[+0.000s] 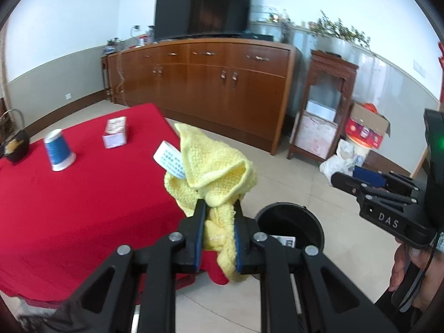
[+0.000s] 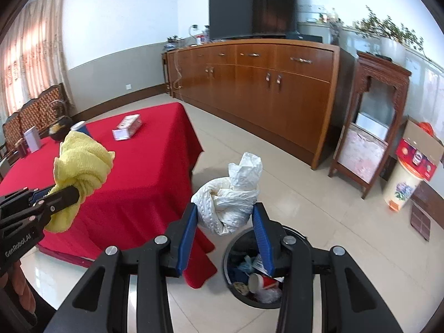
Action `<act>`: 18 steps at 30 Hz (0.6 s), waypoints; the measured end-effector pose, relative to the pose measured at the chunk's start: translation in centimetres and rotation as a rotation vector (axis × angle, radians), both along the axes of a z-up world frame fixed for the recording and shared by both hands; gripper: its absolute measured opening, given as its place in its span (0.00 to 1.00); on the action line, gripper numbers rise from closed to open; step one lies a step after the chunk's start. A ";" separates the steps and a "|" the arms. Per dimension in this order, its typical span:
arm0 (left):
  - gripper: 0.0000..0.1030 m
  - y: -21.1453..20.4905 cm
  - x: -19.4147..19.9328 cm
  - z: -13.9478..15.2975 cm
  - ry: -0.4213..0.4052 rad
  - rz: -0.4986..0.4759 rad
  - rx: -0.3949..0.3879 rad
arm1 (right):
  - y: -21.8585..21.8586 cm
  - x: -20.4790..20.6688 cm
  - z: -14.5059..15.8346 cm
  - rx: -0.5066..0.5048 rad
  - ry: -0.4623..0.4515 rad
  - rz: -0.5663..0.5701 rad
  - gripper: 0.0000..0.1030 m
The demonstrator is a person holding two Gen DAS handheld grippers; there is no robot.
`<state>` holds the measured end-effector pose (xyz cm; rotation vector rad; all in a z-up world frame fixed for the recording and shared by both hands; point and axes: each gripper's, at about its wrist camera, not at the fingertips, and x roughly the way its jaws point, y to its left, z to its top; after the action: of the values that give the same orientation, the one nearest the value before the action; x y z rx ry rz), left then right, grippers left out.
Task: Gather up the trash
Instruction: 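Carry the tissue and yellow cloth over the black bin, then open both grippers to drop the tissue and cloth into the bin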
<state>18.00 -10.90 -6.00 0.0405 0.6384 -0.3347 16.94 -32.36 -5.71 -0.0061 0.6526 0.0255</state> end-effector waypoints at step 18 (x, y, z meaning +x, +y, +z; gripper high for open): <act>0.18 -10.5 2.0 -6.9 0.151 -0.208 0.066 | -9.4 1.7 -9.1 -0.005 0.163 -0.088 0.42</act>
<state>20.00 -21.36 -12.87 0.1467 0.7972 -0.5204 18.59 -41.80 -14.84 0.0199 0.8156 -0.0607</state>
